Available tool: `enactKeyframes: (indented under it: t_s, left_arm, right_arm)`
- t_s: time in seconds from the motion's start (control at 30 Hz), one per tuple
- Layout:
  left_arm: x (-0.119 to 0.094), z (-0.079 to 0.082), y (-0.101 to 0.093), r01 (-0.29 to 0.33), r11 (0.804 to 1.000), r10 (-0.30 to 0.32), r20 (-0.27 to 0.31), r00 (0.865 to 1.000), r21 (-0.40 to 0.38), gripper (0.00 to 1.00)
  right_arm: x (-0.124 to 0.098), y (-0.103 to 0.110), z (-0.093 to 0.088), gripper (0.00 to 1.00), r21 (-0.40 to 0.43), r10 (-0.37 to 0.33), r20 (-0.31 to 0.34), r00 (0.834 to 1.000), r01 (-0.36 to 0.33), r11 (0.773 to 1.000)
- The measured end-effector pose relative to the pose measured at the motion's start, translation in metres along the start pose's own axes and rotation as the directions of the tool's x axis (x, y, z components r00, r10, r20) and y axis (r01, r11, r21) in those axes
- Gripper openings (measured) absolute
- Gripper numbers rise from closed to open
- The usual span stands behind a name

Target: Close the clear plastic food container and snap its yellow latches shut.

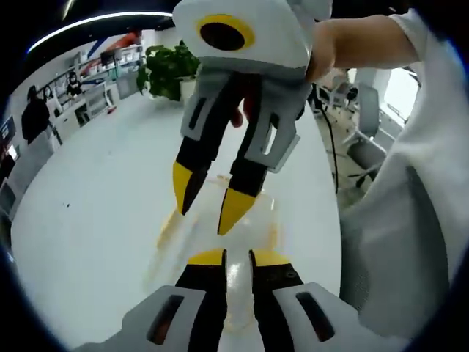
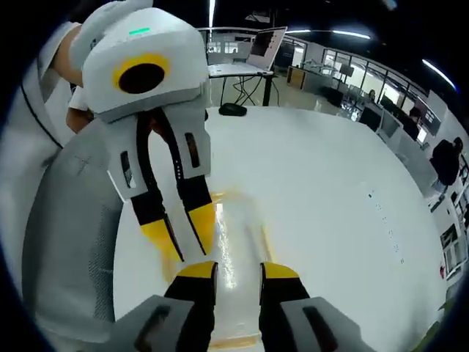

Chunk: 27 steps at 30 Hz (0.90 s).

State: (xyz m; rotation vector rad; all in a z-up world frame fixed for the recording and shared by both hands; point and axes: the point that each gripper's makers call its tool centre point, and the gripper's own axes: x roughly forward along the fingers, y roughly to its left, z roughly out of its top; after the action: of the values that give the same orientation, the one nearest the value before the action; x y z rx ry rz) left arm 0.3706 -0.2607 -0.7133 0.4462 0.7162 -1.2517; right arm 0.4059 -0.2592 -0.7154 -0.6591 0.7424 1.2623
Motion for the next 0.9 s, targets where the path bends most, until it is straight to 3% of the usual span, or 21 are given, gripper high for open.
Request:
enactKeyframes:
  t_s: [0.07, 0.17, 0.23, 0.4, 0.57, 0.63, 0.7, 0.73, 0.9]
  left_arm:
    - [0.002, -0.002, -0.004, 0.004, 1.000, -0.004, -0.009, 1.000, 0.023, 0.14]
    - [0.005, -0.008, -0.007, -0.005, 0.999, 0.006, -0.033, 0.999, 0.038, 0.22]
    - [0.005, -0.008, -0.006, -0.014, 0.999, 0.015, -0.030, 0.999, 0.032, 0.27]
    - [0.004, -0.006, -0.001, -0.038, 0.997, 0.040, -0.024, 0.999, 0.066, 0.28]
    - [0.005, -0.009, 0.000, -0.038, 0.997, 0.040, -0.029, 0.999, 0.067, 0.32]
    - [0.005, -0.008, -0.001, -0.037, 0.997, 0.038, -0.028, 0.999, 0.062, 0.33]
    - [0.006, -0.008, 0.000, -0.038, 0.997, 0.040, -0.026, 0.999, 0.063, 0.33]
    - [0.006, -0.007, 0.000, -0.040, 0.997, 0.042, -0.025, 0.999, 0.063, 0.33]
    - [0.007, -0.007, -0.001, -0.036, 0.997, 0.038, -0.023, 0.999, 0.075, 0.34]
  right_arm:
    - [0.002, -0.006, -0.003, 0.26, -0.008, -0.020, -0.010, 1.000, 0.020, 1.000]
    - [0.003, -0.015, -0.010, 0.49, 0.055, -0.051, -0.051, 0.997, 0.054, 0.997]
    - [0.005, -0.016, -0.010, 0.59, 0.053, -0.045, -0.040, 0.998, 0.047, 0.998]
    - [0.004, -0.012, -0.009, 0.55, 0.042, -0.014, -0.033, 0.999, 0.015, 0.999]
    - [0.006, 0.002, 0.008, 0.53, -0.044, 0.061, 0.027, 0.998, -0.059, 0.997]
    - [0.009, 0.008, 0.007, 0.58, -0.017, 0.100, 0.012, 0.995, -0.100, 0.995]
    - [0.015, 0.007, -0.004, 0.70, 0.028, 0.108, -0.051, 0.993, -0.107, 0.994]
    - [0.019, 0.007, -0.003, 0.73, 0.026, 0.119, -0.045, 0.992, -0.118, 0.993]
    - [0.019, 0.008, -0.003, 0.73, 0.075, 0.174, -0.040, 0.984, -0.171, 0.982]
